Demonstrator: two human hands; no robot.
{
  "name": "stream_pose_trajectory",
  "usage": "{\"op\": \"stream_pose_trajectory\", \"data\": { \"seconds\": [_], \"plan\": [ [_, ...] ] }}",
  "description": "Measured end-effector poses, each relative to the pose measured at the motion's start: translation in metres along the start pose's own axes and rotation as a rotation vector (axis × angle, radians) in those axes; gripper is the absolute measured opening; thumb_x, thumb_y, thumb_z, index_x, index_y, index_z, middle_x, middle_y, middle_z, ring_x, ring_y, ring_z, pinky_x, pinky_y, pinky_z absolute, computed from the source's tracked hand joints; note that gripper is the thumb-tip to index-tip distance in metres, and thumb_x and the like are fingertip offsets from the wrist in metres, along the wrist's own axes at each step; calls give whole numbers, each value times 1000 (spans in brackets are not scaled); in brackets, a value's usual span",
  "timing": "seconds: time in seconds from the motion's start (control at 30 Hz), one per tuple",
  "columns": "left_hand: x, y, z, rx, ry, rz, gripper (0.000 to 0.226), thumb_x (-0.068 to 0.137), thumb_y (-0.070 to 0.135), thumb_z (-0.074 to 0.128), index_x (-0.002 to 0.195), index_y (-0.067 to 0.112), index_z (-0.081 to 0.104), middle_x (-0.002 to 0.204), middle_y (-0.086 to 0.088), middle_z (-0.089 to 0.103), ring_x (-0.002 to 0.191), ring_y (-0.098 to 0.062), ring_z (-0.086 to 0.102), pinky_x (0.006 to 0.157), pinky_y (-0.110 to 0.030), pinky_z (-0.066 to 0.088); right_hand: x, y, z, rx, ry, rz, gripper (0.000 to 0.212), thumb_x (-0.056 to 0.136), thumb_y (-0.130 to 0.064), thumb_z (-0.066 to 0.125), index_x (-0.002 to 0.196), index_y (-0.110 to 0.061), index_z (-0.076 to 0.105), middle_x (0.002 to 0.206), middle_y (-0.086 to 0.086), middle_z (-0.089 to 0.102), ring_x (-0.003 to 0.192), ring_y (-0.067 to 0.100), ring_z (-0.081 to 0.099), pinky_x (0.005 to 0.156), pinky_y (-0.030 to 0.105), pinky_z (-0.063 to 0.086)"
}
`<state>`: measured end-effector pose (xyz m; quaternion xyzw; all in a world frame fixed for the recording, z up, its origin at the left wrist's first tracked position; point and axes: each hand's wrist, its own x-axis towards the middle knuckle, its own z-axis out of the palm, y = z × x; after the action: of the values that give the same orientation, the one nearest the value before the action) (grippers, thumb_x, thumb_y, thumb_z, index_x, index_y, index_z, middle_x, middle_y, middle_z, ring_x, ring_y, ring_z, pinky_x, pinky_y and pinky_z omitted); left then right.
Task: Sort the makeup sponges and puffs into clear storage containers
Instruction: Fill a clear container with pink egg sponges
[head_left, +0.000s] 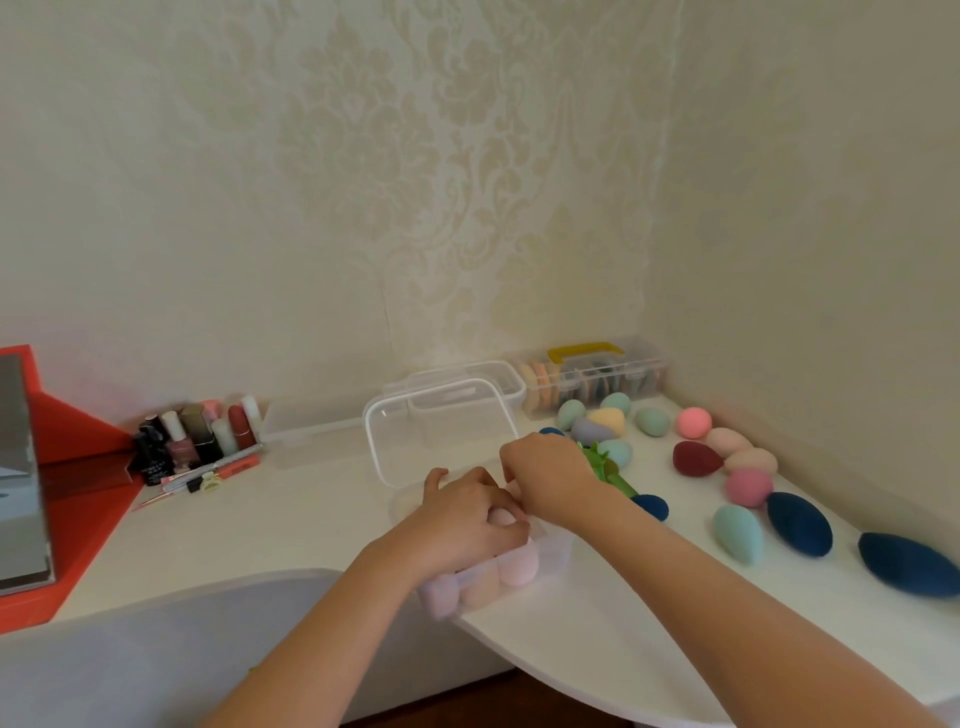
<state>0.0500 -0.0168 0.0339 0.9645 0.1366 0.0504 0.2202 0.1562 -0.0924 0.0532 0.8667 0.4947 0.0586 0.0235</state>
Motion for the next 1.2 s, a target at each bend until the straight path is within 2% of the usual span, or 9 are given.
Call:
{"op": "stream_pose_trajectory", "data": {
  "seconds": [0.13, 0.27, 0.37, 0.47, 0.6, 0.73, 0.87, 1.03, 1.2],
  "plan": [
    [-3, 5, -3, -12, -27, -30, 31, 91, 38, 46, 115, 37, 64, 105, 13, 43, 94, 13, 34, 115, -31, -4, -5, 8, -4, 118, -4, -52, 23, 86, -15, 55, 106, -9, 64, 103, 8, 67, 96, 24, 61, 69, 30, 43],
    [-5, 4, -3, -17, -34, -51, 31, 89, 42, 48, 117, 36, 61, 112, 13, 38, 97, 7, 31, 116, -34, -1, -18, 30, -19, 487, 127, -31, 19, 85, -22, 64, 104, -18, 64, 99, -6, 67, 93, 10, 59, 79, 24, 46],
    [-5, 3, -2, -37, -33, -69, 32, 88, 43, 49, 118, 37, 61, 116, 14, 36, 99, 5, 26, 116, -35, 5, -30, 67, -39, 652, 383, 116, 8, 87, -20, 62, 91, -16, 68, 84, -5, 66, 79, 11, 59, 68, 23, 45],
    [-3, 0, -1, -50, -30, -95, 28, 85, 47, 52, 111, 42, 60, 118, 15, 36, 110, -10, 20, 115, -38, 13, -34, 121, -40, 554, 567, 379, 14, 90, -20, 56, 92, -11, 67, 86, 5, 69, 81, 21, 60, 72, 30, 46],
    [-1, -3, 1, -49, -27, -87, 23, 84, 46, 52, 107, 48, 53, 116, 16, 36, 114, -15, 24, 112, -37, 19, -33, 181, -13, 354, 250, 655, 28, 93, -15, 47, 116, -11, 62, 114, 11, 65, 101, 28, 60, 83, 32, 46],
    [-1, -2, 2, -29, -16, -84, 31, 87, 45, 51, 118, 47, 52, 120, 16, 36, 112, -11, 22, 114, -36, 14, -38, 205, 11, 190, -31, 703, 36, 90, -18, 53, 125, -11, 57, 120, 10, 62, 107, 26, 59, 86, 29, 46],
    [1, -3, 2, -26, -9, -90, 32, 87, 44, 50, 119, 47, 53, 122, 20, 37, 114, -9, 24, 115, -35, 10, -37, 206, 23, 67, -93, 639, 27, 93, -17, 42, 113, -11, 59, 106, 6, 62, 92, 22, 56, 77, 26, 40],
    [3, -2, 3, -3, -16, -72, 31, 90, 41, 48, 121, 45, 53, 124, 22, 36, 107, -1, 23, 116, -34, 1, -29, 208, 31, -103, -114, 563, 21, 91, -17, 44, 106, -16, 59, 115, 4, 62, 105, 20, 56, 86, 25, 36],
    [3, 1, 2, -4, -16, -63, 31, 91, 39, 49, 121, 42, 55, 127, 20, 38, 105, 3, 27, 116, -33, -1, -28, 202, 13, -22, 91, 597, 18, 91, -19, 47, 103, -9, 54, 110, 11, 61, 92, 26, 53, 79, 30, 36]
  ]
}}
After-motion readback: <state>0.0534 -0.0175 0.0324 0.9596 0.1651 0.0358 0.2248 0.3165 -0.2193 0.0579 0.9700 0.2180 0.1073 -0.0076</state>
